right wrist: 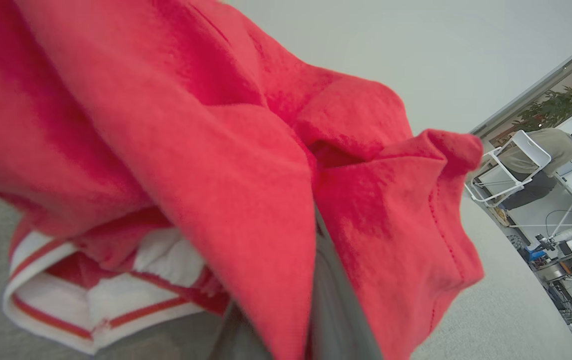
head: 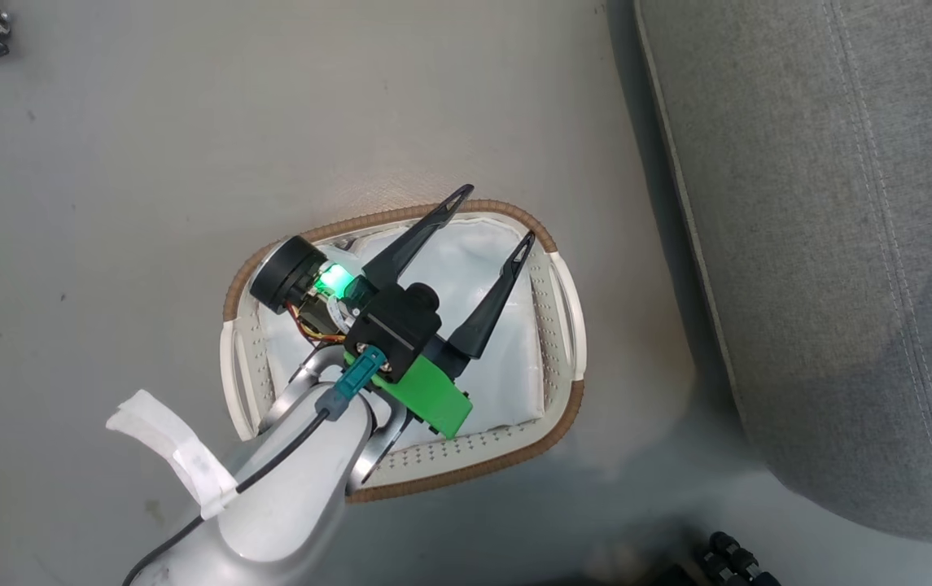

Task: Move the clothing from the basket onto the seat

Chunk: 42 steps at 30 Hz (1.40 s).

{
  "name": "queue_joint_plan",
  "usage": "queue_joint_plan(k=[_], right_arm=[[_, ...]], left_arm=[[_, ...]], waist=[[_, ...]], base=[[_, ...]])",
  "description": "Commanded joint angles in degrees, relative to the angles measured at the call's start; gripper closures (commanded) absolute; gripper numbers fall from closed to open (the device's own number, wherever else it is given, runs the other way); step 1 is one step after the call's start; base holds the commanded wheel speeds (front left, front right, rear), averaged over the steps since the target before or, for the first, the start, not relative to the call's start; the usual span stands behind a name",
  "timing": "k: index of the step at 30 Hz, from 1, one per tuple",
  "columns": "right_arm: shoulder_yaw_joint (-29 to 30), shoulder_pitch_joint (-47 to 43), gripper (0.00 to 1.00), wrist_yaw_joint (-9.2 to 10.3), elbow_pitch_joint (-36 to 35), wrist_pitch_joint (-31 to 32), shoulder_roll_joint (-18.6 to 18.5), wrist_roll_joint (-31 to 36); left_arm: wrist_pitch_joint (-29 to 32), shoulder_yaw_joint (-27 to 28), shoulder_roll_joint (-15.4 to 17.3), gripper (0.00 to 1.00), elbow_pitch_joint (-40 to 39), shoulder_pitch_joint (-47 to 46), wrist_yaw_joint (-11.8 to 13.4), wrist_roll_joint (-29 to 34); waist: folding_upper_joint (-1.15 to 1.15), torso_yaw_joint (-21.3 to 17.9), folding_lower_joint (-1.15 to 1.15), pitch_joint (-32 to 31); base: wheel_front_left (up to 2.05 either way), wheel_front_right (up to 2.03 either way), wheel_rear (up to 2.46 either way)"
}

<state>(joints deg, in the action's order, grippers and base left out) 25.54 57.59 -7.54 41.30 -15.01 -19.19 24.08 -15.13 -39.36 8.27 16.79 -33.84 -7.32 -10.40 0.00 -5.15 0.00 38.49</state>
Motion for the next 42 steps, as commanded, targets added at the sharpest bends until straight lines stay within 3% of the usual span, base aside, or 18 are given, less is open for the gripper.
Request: queue_joint_plan(k=[1, 20, 30, 42], right_arm=[[-0.2, -1.5, 0.00, 0.10, -0.7, -0.2, 0.3, -0.3], [-8.0, -14.0, 0.00, 0.10, -4.4, -0.2, 5.1, -7.1], [-14.9, -17.1, 0.00, 0.10, -8.0, -0.2, 8.7, -14.3], [-20.4, -25.9, 0.00, 0.10, -12.3, -0.2, 14.9, -23.0]], left_arm=[[0.0, 0.2, 0.0, 0.00, 0.3, -0.5, -0.1, -0.1], [0.0, 7.2, -3.9, 0.00, 3.9, 7.3, 0.9, -5.1], [0.0, 16.4, -4.9, 0.00, 3.0, 13.9, 2.5, -8.3], [0.0, 28.4, -5.3, 0.00, 1.2, 20.7, 4.0, -7.7]], waist=[[0.00, -0.6, 0.00, -1.5], [0.00, -0.5, 0.00, -19.0], [0.00, 3.2, 0.00, -27.0], [0.00, 6.9, 0.00, -31.1]], base=[[0.00, 0.00, 0.00], [0.00, 0.00, 0.00], [0.00, 0.00, 0.00], [0.00, 0.00, 0.00]])
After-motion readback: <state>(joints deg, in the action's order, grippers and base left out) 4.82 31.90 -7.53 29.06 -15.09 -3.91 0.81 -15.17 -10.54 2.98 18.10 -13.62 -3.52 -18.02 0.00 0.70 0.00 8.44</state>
